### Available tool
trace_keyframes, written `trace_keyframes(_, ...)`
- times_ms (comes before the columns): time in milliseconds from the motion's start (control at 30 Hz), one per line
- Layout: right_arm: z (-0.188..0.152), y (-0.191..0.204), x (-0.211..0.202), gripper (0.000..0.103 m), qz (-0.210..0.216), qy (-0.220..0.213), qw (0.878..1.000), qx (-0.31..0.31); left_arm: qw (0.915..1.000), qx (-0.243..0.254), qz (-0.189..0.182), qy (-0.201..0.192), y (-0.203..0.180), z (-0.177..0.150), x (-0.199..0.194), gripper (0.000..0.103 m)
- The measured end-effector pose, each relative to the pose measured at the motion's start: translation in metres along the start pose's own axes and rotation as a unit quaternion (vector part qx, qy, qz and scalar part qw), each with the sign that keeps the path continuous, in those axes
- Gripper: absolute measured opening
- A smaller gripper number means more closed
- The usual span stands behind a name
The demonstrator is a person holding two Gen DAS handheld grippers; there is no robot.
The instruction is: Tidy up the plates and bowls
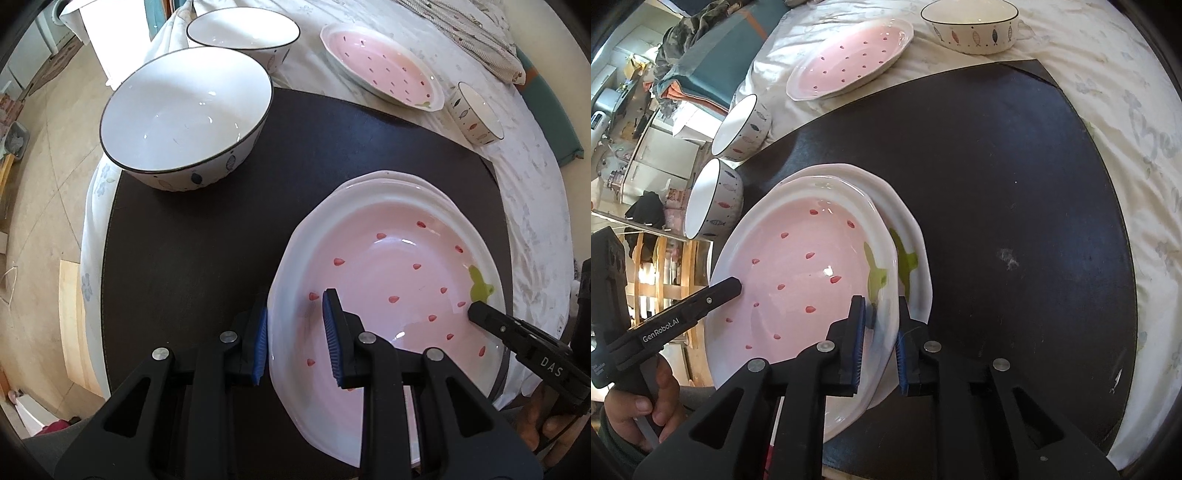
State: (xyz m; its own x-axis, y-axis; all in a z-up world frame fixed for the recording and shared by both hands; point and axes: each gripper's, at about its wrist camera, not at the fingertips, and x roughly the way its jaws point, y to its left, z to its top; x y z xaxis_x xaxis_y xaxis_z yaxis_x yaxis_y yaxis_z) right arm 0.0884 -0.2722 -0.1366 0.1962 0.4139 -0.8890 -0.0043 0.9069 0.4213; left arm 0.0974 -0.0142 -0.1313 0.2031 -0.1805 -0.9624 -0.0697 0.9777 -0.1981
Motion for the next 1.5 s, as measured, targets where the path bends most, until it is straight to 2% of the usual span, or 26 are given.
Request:
trace_keyframes(367, 0.005, -0.004, 0.001, 0.017, -0.007, -0.012, 1.000, 0.015, 1.0000, 0.002, 0.002, -0.002, -0.001, 0.001, 0.006, 0.023)
trace_keyframes(533, 0.005, -0.006, -0.002, 0.017, -0.007, -0.020, 1.000, 0.023, 0.9998, -0.010, -0.016, 0.005, 0.001, 0.009, 0.008, 0.023)
trace_keyframes(933, 0.002, -0.006, -0.004, 0.018, -0.009, -0.020, 0.999, 0.024, 0.9999, -0.004, -0.013, 0.002, -0.001, 0.010, 0.010, 0.024)
trace_keyframes(1033, -0.003, 0.001, -0.005, 0.020, -0.024, -0.013, 1.000, 0.002, 0.9999, 0.015, 0.002, -0.005, -0.006, 0.006, 0.008, 0.024)
trace_keyframes(1133, -0.007, 0.004, -0.005, 0.020, -0.031, -0.010, 0.999, -0.013, 0.9996, 0.024, 0.011, -0.008, -0.009, 0.003, 0.008, 0.028)
trace_keyframes(1167, -0.008, 0.004, -0.006, 0.020, -0.031, -0.009, 0.999, -0.016, 0.9997, 0.022, 0.012, -0.006, -0.008, 0.002, 0.009, 0.033)
trace_keyframes(1300, -0.012, 0.001, -0.008, 0.017, -0.027, -0.006, 1.000, -0.007, 0.9996, 0.024, 0.013, -0.001, -0.008, 0.003, 0.012, 0.035)
trace_keyframes(1433, -0.012, -0.007, -0.009, 0.017, -0.001, 0.006, 1.000, 0.025, 0.9994, 0.027, 0.020, 0.000, -0.008, 0.003, 0.013, 0.041)
trace_keyframes(1500, -0.011, -0.018, -0.009, 0.021, 0.033, 0.018, 0.997, 0.063, 0.9996, 0.022, 0.017, 0.007, -0.005, 0.001, 0.015, 0.046)
